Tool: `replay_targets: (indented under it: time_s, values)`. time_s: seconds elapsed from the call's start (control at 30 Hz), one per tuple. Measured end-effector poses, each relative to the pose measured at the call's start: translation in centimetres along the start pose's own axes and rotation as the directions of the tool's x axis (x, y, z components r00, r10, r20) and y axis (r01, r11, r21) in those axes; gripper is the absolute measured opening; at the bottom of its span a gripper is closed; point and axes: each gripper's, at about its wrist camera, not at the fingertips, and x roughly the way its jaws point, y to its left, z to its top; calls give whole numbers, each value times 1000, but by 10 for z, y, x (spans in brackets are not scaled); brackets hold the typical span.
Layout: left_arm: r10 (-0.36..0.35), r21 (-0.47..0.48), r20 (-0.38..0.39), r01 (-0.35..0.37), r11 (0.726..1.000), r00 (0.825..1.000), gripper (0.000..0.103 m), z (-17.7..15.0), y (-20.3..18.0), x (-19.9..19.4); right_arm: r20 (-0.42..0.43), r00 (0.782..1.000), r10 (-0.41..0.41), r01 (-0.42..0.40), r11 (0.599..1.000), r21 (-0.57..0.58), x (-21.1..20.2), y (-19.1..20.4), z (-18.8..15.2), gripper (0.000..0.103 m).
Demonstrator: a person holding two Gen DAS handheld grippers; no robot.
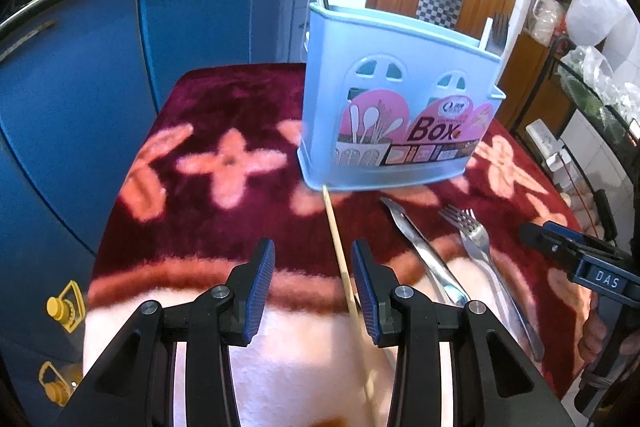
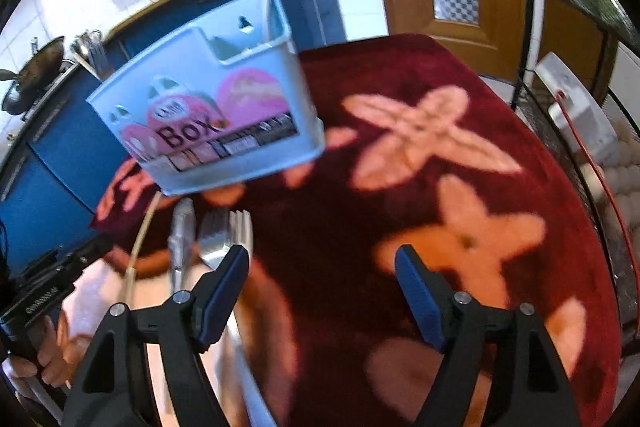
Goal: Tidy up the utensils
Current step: 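Grasp a wooden chopstick with the left tool while the right tool reaches toward the forks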
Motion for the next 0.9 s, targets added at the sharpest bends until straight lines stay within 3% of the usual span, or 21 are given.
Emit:
replay_targets:
  time_s: [0.27,0.67,0.9]
  values:
    - [5,-1,-31,-5,1000,1000,41,-6,-1,5,-18,997,-77,75,995,-70,2,0,-12,78]
    - [12,-13,-86,-13,1000,996,41,-8,2,19,-27,996,-84,80,990,-113,3,4,-18,87]
    - [-9,43,-109,14,999,994,41,11,-8,35,-28,997,-77,73,990,-124,5,5,-21,94]
